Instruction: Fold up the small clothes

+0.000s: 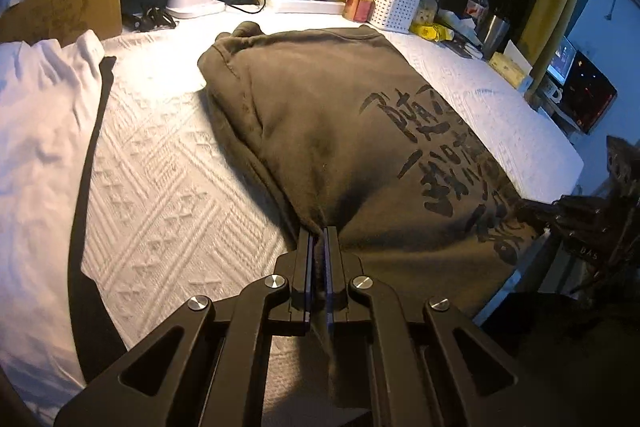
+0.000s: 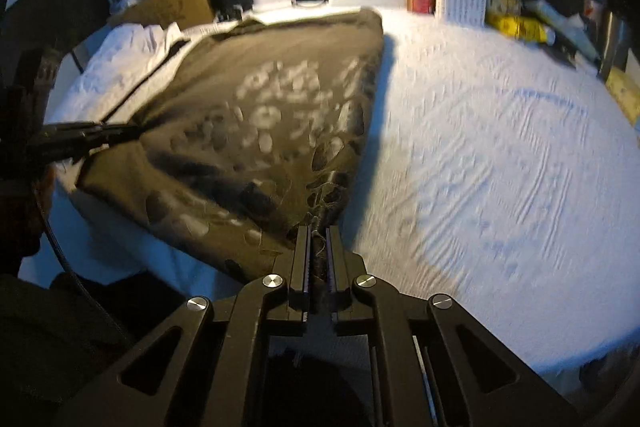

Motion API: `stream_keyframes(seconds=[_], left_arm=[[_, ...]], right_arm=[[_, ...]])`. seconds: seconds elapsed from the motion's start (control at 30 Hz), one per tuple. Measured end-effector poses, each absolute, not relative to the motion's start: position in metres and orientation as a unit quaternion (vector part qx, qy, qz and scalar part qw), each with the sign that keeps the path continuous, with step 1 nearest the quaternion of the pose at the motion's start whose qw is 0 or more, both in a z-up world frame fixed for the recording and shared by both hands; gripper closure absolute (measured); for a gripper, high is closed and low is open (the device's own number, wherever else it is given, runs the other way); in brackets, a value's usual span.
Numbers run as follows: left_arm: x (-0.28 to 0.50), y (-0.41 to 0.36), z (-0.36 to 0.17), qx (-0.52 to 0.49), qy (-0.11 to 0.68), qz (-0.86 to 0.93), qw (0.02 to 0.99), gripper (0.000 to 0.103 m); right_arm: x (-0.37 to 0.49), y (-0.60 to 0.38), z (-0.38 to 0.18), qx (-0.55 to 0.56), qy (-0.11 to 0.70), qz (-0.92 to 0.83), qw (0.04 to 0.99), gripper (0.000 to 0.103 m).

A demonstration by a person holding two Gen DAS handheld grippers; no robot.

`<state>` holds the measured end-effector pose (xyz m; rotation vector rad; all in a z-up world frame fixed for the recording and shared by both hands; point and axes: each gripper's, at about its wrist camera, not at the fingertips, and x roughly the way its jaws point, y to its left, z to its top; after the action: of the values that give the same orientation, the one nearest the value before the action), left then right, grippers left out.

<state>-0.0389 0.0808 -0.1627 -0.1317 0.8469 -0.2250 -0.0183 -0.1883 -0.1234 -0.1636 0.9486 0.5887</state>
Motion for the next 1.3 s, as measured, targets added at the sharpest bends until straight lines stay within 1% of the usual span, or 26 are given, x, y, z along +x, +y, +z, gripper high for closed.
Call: stream_keyframes(seconds=[0.07,0.13,0.2,0.27,0.3,0.37,0.4,0.47,0.5,0.57,0.7,1.03,1.3], left_arm=[[-0.038,0.084,-0.163,-0.066,0.414,-0.102,0.902,0.093],[-0.038,0.088,-0.162,-0.074,0.419,-0.101,0.899,0.093],[-0.037,0.088,-0.160,-0.068,0.425,-0.099,0.897,0.091],[-0.037,0.088,-0.157,-0.060,0.425,-0.088,0.899,0.072],[-0.035,0.090,-0.155,-0.061,0.423,-0.085,0.900,0.068],[-0.033,0.093,-0.151,-0.068,0.418,-0.081,0.902,0.051],[-0.030,0.096,-0.149,-0.073,0.415,-0.079,0.903,0.049],[-0.024,0.100,-0.148,-0.079,0.413,-0.077,0.904,0.048],[-0.020,0.101,-0.147,-0.080,0.414,-0.075,0.904,0.048],[-0.012,0.103,-0.146,-0.081,0.413,-0.073,0.904,0.048],[0.007,0.105,-0.141,-0.080,0.407,-0.072,0.907,0.048],[0.060,0.117,-0.137,-0.054,0.384,-0.059,0.920,0.049],[0.094,0.129,-0.144,-0.047,0.391,-0.056,0.918,0.049]], right_arm=[[-0.019,-0.189,-0.122,-0.071,0.451,0.277,0.845,0.095],[-0.019,-0.189,-0.122,-0.069,0.453,0.276,0.845,0.095],[-0.020,-0.188,-0.122,-0.073,0.454,0.276,0.844,0.095],[-0.020,-0.188,-0.121,-0.075,0.457,0.275,0.842,0.095],[-0.019,-0.188,-0.121,-0.075,0.459,0.275,0.841,0.095],[-0.017,-0.188,-0.119,-0.074,0.463,0.276,0.839,0.095],[-0.016,-0.188,-0.117,-0.072,0.465,0.275,0.838,0.095],[-0.013,-0.192,-0.115,-0.061,0.467,0.279,0.837,0.094],[-0.011,-0.192,-0.113,-0.057,0.469,0.281,0.835,0.089],[-0.007,-0.193,-0.110,-0.061,0.463,0.277,0.840,0.086],[0.005,-0.193,-0.101,-0.054,0.449,0.274,0.849,0.084],[0.059,-0.184,-0.102,-0.051,0.446,0.270,0.852,0.083],[0.096,-0.174,-0.102,-0.050,0.447,0.268,0.852,0.083]])
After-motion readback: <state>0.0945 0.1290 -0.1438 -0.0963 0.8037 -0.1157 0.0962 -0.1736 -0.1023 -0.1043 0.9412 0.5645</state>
